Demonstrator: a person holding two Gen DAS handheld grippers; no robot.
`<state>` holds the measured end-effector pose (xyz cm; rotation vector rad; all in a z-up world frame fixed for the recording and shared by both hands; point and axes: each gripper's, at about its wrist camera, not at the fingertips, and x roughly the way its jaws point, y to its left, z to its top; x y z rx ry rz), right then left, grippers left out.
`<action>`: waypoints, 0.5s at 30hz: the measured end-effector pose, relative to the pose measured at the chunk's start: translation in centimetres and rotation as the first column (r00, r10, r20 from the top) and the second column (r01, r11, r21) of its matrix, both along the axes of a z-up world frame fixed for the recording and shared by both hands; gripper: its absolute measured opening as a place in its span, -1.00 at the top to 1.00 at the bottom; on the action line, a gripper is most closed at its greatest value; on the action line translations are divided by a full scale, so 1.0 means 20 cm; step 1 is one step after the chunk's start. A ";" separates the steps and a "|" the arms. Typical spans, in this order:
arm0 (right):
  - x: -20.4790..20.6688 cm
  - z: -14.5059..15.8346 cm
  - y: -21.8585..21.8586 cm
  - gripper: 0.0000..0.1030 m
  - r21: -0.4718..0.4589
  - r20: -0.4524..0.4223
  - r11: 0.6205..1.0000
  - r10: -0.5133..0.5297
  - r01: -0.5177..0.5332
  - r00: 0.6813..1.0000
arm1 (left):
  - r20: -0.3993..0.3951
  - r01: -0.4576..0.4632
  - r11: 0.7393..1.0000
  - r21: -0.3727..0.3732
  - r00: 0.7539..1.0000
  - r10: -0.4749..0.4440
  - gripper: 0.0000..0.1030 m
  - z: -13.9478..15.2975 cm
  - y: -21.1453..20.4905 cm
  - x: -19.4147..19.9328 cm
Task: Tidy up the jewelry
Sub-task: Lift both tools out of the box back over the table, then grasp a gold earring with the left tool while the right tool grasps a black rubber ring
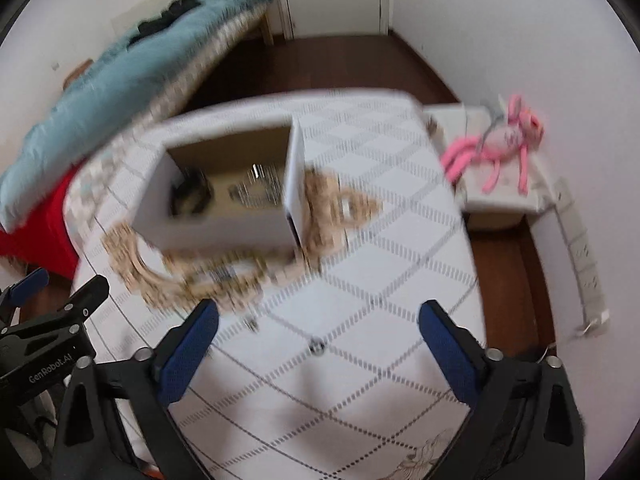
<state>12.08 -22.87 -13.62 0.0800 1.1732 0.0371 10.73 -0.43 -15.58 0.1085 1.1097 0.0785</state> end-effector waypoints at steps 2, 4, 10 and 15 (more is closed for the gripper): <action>-0.02 -0.13 -0.02 -0.63 0.022 -0.046 1.000 -0.005 0.006 0.999 | -0.038 0.006 1.000 0.003 0.999 -0.006 -1.00 -0.09 -0.02 -0.02; -0.04 -0.22 -0.02 -0.46 0.042 -0.065 0.999 -0.002 0.005 0.998 | -0.068 0.003 1.000 0.002 0.998 -0.003 -0.99 -0.16 -0.03 -0.04; -0.06 -0.36 0.03 -0.11 0.041 -0.077 0.999 0.028 -0.025 0.997 | -0.100 -0.003 1.000 -0.011 0.995 0.002 -0.99 -0.25 -0.03 -0.07; -0.07 -0.37 0.08 0.29 -0.023 -0.029 0.999 0.048 -0.049 0.998 | -0.111 -0.005 1.000 -0.027 0.994 0.002 -0.99 -0.27 -0.04 -0.07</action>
